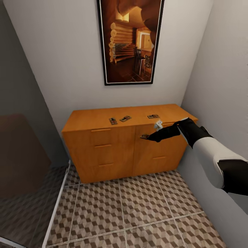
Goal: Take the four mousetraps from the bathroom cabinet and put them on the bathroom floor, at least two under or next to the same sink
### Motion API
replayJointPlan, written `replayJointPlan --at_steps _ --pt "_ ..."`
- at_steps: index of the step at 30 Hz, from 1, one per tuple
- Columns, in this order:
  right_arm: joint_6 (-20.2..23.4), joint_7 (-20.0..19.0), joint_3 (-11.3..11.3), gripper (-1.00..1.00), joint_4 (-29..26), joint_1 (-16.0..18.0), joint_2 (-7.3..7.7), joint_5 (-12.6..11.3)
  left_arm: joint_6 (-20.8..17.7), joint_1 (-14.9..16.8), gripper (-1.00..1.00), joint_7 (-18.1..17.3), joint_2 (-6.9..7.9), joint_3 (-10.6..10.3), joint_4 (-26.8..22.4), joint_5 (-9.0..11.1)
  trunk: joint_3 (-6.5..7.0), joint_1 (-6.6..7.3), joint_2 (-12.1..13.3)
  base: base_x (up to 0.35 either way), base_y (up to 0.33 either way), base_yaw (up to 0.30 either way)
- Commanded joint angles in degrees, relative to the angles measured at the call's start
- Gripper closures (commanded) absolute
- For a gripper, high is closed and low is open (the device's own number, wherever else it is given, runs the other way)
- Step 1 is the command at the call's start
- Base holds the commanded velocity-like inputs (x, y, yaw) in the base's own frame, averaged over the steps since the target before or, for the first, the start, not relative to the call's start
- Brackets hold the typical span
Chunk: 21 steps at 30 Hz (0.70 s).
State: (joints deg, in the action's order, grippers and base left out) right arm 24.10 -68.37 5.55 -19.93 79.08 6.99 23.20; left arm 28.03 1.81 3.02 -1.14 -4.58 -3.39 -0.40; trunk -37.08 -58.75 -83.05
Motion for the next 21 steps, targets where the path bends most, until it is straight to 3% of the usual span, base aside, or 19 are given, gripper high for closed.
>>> replayJointPlan --at_steps 1,5,9,13,15,18,21 --pt "0.18 -0.09 0.16 1.0 0.51 0.01 0.06 -0.08 0.19 0.04 -1.0 0.32 0.0 -0.43 0.05 -0.04 -0.05 0.02 -0.03 -0.121 0.0 0.0" --pt "-2.63 0.54 0.16 1.0 3.32 0.02 0.15 -0.04 0.19 0.04 -1.0 0.32 0.0 -0.43 0.05 -0.04 -0.05 0.02 -0.03 -0.062 0.0 0.0" --pt "-9.26 2.75 0.16 1.0 9.65 0.02 0.26 -0.01 0.19 0.04 -1.0 0.32 0.0 -0.43 0.05 -0.04 -0.05 0.02 -0.03 -0.016 0.0 0.0" --pt "-19.16 6.94 0.16 1.0 16.55 -0.84 0.39 -0.02 0.19 0.04 -1.0 0.32 0.0 -0.43 0.05 -0.04 -0.05 0.02 -0.03 -0.005 0.0 0.0" --pt "-23.11 8.43 0.16 1.0 17.71 -3.69 0.57 -0.01 0.19 0.04 -1.0 0.32 0.0 -0.43 0.05 -0.04 -0.05 0.02 -0.03 -0.002 0.0 0.0" --pt "-27.4 9.85 0.18 1.0 18.51 -11.71 1.51 0.09 0.19 0.04 -1.0 0.32 0.0 -0.43 0.05 -0.04 -0.05 0.02 -0.03 0.0 0.0 0.0" --pt "-31.54 10.32 0.17 1.0 18.67 -16.38 2.36 0.11 0.19 0.04 -1.0 0.32 0.0 -0.43 0.05 -0.04 -0.05 0.02 -0.03 0.0 0.0 0.0"
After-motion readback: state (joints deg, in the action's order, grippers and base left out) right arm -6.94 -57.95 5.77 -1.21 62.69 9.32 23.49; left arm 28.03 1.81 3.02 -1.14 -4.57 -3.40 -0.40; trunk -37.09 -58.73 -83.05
